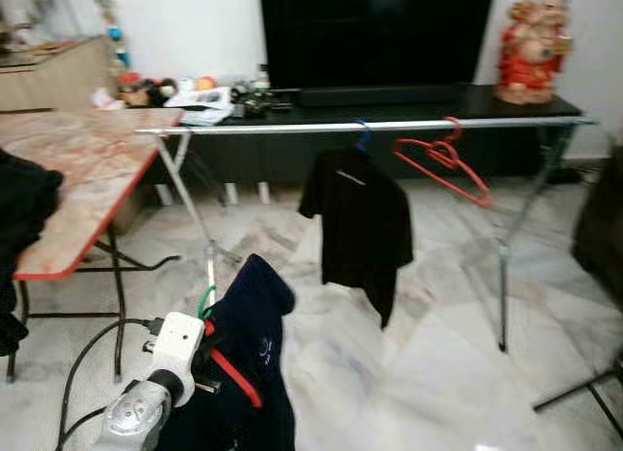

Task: Hang hanger

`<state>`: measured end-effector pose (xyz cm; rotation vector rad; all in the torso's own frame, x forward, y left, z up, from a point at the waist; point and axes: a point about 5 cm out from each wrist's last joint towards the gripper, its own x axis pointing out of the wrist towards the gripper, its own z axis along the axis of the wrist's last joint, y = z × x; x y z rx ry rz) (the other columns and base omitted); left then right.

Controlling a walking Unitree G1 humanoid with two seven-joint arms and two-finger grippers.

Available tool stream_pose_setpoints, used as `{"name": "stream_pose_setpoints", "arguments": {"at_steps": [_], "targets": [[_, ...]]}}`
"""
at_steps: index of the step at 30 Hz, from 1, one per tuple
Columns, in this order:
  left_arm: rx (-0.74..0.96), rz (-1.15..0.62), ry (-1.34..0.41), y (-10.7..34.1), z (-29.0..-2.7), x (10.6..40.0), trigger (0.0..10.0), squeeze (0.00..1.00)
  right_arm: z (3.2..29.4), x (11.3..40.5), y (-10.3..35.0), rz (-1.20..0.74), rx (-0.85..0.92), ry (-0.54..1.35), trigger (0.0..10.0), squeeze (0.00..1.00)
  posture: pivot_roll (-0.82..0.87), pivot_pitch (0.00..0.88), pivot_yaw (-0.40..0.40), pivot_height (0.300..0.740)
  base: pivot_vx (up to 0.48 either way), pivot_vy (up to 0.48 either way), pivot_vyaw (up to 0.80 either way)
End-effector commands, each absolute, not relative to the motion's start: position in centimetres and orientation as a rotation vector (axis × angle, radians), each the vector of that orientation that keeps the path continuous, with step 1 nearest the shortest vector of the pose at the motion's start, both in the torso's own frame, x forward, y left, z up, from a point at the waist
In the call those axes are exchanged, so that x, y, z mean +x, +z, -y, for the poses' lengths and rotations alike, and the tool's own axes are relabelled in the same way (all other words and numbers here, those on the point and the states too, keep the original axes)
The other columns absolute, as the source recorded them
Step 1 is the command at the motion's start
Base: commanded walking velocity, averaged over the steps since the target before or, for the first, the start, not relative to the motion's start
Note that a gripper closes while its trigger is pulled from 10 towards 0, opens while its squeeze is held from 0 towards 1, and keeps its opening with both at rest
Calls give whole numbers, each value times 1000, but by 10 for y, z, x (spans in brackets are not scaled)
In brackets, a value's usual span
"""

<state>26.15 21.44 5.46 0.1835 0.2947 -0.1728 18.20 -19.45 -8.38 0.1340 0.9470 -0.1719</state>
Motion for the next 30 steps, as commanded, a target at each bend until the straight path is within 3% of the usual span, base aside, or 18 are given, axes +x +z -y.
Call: {"name": "stream_pose_setpoints", "arguments": {"at_steps": [1,21,30], "targets": [[172,-246,-201,64,-204,269,10000,0,207,166,-90,-998,117,-205,10000,0,-49,0,28,740,405,0,0],[190,-279,-163,62,-206,273,10000,0,203,163,-91,-1013,89,-153,10000,0,-34,0,21,740,406,0,0],[197,-299,-144,59,-204,273,10000,0,201,164,-91,-1011,88,-124,10000,0,-33,22,14,740,410,0,583]]}}
